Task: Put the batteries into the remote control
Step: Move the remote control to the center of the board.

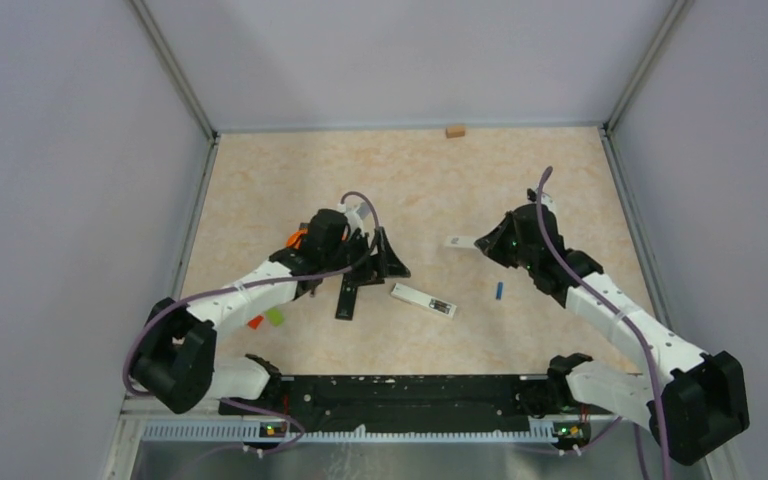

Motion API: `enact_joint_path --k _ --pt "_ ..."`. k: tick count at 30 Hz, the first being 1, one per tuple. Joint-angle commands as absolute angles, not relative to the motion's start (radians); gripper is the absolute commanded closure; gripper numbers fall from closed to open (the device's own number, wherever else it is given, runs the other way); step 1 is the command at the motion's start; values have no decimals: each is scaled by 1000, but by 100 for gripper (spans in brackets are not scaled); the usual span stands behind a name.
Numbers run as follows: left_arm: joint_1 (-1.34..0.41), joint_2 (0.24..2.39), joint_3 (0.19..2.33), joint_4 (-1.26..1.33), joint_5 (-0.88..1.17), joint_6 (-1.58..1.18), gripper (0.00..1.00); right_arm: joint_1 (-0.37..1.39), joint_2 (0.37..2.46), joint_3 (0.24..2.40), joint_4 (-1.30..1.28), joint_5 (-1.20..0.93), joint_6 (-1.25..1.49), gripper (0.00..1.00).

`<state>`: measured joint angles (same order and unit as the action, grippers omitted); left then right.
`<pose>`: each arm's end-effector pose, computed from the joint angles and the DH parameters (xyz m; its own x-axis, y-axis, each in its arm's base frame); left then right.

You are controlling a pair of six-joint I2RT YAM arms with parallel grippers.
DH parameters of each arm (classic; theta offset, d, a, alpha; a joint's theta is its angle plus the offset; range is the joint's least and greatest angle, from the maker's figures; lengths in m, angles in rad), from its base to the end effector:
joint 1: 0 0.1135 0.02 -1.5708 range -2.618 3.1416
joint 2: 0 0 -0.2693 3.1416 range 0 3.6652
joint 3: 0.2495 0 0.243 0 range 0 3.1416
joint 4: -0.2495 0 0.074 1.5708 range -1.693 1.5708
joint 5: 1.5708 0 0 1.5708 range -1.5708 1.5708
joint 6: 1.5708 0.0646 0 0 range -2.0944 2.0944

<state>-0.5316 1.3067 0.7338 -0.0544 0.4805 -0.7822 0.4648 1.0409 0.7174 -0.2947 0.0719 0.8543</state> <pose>0.2317 -0.1709 0.2192 -0.9031 -0.1940 -0.3831 0.1911 0.6174 -0.7631 0.2158 0.1030 0.2477 -0.6379 0.5216 -0.5666 0.1314 0.7987 0.5872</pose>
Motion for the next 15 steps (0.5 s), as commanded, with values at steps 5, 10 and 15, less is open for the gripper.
enact_joint_path --k 5,10,15 --pt "-709 1377 676 -14 397 -958 11 393 1009 761 -338 215 776 100" --pt "-738 1476 589 287 363 -1234 14 376 970 731 -327 211 782 100" --pt "-760 1595 607 471 347 -1421 21 360 960 733 -325 198 779 100"
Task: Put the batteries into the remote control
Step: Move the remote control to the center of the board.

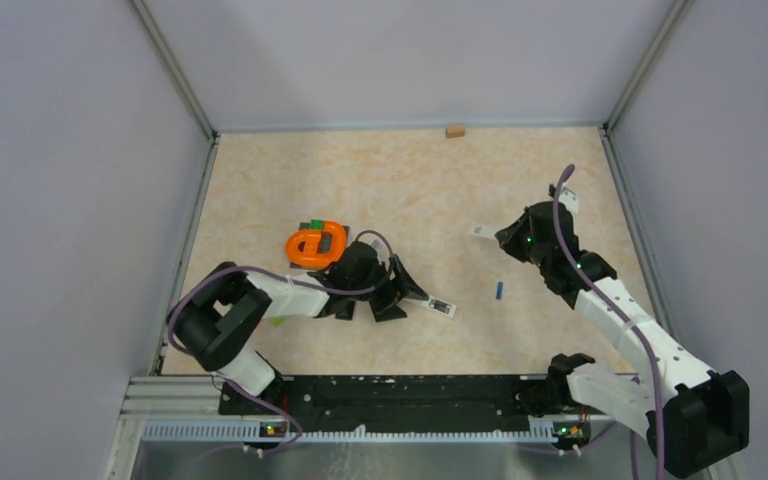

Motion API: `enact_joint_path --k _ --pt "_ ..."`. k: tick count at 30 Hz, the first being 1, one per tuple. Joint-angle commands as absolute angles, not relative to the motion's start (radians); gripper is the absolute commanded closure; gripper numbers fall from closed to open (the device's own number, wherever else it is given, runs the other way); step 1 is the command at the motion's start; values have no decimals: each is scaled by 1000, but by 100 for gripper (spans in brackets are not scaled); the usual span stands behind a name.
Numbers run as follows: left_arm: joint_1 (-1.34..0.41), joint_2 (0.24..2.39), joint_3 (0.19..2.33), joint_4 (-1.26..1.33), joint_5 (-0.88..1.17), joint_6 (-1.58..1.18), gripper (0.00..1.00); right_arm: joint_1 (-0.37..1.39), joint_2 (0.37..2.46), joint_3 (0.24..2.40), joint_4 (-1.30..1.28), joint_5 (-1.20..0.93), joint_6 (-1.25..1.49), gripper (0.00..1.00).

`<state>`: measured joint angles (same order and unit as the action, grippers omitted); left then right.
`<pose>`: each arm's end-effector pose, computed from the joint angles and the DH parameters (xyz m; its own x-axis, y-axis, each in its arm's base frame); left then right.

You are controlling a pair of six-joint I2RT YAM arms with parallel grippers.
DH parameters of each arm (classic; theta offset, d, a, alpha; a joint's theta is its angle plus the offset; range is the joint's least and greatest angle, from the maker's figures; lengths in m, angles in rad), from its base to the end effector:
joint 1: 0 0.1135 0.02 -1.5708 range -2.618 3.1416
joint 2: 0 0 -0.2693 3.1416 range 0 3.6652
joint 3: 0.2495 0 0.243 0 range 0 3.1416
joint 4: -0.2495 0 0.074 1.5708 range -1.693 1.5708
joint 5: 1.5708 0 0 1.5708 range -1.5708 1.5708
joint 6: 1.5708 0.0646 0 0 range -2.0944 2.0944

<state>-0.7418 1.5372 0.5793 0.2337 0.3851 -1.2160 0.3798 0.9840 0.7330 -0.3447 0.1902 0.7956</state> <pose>0.2017 -0.2177 0.1359 -0.9514 -0.3069 -0.0268 -0.1684 0.5911 -0.7888 0.2160 0.0731 0.2603 -0.5209 0.5473 -0.6551 0.2192 0.8274 0.5170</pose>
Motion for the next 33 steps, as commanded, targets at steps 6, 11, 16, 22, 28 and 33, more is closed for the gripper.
enact_joint_path --k 6,11,16,22,28,33 --pt "-797 1639 657 409 225 -1480 25 341 961 736 -298 161 772 100" --pt "-807 1681 652 416 136 -1554 28 320 963 722 -282 134 772 100" --pt "-811 1727 693 440 70 -1586 28 295 963 710 -282 109 763 100" --pt "-800 1791 778 468 41 -1609 25 237 956 706 -292 7 753 100" --pt "-798 1846 849 496 94 -1631 24 207 931 703 -315 -39 754 100" --pt "-819 1839 860 403 174 -1623 21 195 918 697 -314 -36 757 100"
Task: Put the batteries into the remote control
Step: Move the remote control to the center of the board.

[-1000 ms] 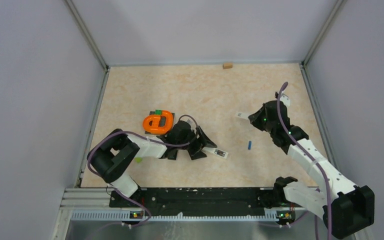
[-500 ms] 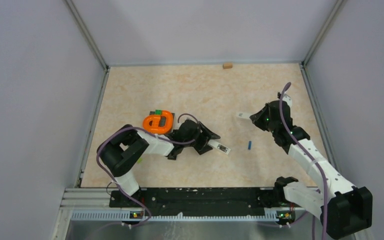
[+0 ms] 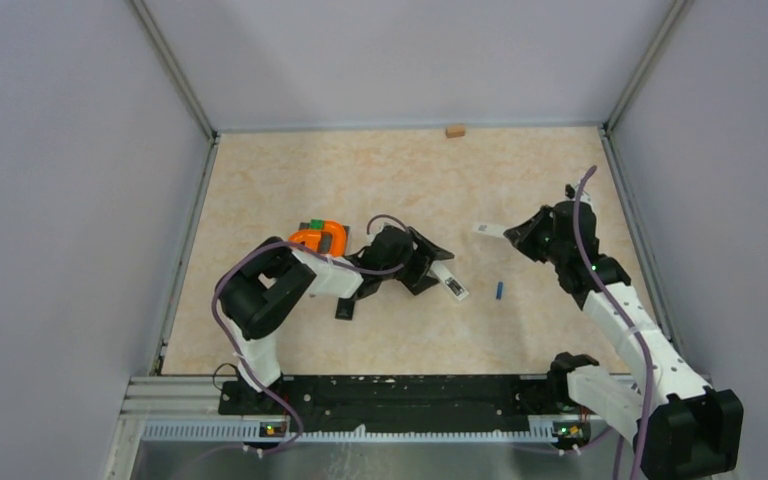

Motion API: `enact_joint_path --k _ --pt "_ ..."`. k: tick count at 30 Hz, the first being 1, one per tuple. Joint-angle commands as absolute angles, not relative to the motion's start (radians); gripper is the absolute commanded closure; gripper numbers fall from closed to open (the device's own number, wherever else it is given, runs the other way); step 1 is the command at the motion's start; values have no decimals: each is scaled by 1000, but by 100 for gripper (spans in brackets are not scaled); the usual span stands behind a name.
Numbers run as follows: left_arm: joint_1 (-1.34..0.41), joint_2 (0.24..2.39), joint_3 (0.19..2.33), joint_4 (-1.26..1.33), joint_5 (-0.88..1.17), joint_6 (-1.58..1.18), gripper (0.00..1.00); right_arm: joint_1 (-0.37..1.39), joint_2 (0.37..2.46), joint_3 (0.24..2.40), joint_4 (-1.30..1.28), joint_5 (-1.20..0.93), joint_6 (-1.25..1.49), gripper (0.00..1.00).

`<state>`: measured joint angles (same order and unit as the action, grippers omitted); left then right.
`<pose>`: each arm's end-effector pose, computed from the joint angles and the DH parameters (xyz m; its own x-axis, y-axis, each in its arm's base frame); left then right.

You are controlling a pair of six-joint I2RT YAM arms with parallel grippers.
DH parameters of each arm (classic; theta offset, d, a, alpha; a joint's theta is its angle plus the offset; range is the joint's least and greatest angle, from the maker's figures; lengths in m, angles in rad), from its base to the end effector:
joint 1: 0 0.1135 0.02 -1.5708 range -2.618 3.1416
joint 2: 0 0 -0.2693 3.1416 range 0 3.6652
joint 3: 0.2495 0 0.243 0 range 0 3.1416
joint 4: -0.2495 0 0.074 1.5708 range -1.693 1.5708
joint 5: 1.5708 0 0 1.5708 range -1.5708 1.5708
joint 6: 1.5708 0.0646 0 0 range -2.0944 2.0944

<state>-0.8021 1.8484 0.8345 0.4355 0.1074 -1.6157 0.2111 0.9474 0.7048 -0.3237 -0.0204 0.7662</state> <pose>0.2626 -0.2815 0.1287 -0.7592 -0.6437 0.0961 -0.4145 0.3644 -0.8339 0.2175 0.0480 0.2595 -0.5349 0.5944 -0.6005 0.2007 0.7798 0.5930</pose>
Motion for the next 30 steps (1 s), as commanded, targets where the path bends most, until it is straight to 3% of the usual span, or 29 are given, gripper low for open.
enact_joint_path --k 1,6,11,19,30 --pt "-825 1843 861 383 195 -1621 20 195 918 695 -312 -36 757 100" --pt "-857 1877 880 353 237 -1615 18 192 914 686 -319 -26 762 100" --pt "-852 1913 866 563 235 -1677 30 186 894 679 -329 -25 772 100" --pt "-835 2023 967 628 196 -1742 45 175 893 682 -340 -36 777 100" --pt "-739 1957 1003 503 64 -1512 45 152 927 663 -268 -116 745 100"
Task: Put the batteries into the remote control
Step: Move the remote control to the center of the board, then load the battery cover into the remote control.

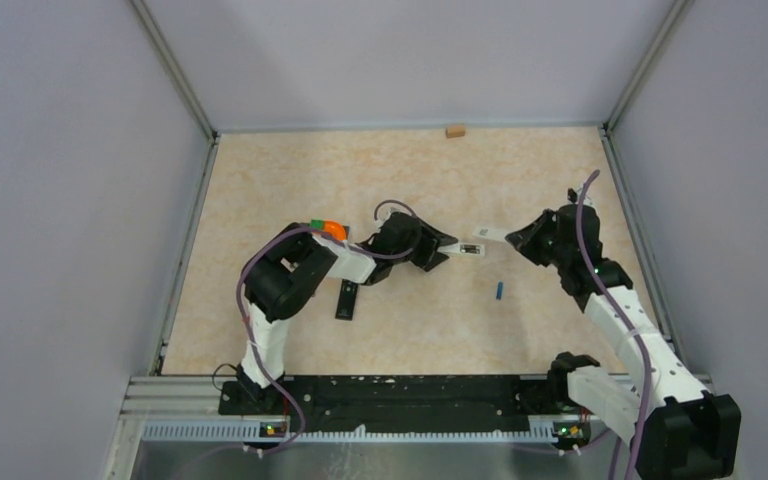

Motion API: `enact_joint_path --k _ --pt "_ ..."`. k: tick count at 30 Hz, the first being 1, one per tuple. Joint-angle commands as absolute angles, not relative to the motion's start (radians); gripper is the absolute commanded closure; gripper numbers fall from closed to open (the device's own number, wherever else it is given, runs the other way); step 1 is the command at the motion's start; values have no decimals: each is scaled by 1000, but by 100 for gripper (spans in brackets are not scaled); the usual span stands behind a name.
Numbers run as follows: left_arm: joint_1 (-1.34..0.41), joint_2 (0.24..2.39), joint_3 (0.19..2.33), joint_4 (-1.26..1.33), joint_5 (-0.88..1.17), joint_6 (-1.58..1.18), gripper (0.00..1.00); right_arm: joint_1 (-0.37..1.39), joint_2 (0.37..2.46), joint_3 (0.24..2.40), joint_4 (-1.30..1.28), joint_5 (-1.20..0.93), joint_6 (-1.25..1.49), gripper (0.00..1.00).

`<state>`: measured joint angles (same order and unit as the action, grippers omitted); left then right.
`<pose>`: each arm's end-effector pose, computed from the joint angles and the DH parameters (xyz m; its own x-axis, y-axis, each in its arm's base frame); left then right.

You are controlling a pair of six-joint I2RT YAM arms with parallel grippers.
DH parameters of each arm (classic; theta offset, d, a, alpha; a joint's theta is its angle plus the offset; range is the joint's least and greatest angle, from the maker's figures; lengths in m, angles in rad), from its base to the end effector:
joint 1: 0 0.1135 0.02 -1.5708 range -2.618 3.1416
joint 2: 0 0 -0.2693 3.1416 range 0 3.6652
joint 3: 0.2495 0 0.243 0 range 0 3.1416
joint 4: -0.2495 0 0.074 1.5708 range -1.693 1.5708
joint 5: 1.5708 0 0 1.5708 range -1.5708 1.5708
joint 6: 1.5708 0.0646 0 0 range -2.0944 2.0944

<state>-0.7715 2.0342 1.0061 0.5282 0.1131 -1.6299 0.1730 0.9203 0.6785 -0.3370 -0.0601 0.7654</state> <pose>0.3065 -0.3083 0.1175 -0.7421 -0.6618 0.1058 -0.3881 0.2956 -0.8729 0.2119 0.0410 0.2539 -0.5419 0.6074 -0.5809 0.2137 0.7680 0.6037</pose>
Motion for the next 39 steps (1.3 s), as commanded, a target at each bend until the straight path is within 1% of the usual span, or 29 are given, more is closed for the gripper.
enact_joint_path --k 1,5,10,12,16,22,27,31,34,39 --pt "-733 1944 993 506 83 -1495 44 151 934 657 -254 -130 744 100" --pt "-728 1853 927 469 109 -1406 36 143 974 635 -162 -244 745 100" --pt "-698 1700 853 345 62 -1233 23 140 1052 630 -27 -389 765 100" --pt "-664 1656 852 294 77 -1158 17 139 1090 625 30 -448 780 100" --pt "-569 1643 889 175 156 -1050 2 140 1161 614 111 -514 824 100" --pt "-469 1679 890 241 348 -1005 1 141 1286 645 183 -559 842 100" --pt "-454 1727 937 271 464 -973 2 141 1359 667 187 -573 830 100" --pt "-453 1768 969 267 510 -971 10 141 1387 670 197 -555 829 100" --pt "-453 1792 977 283 523 -978 14 140 1399 675 201 -540 829 100" --pt "-451 1828 999 290 548 -976 16 140 1417 665 263 -548 858 100"
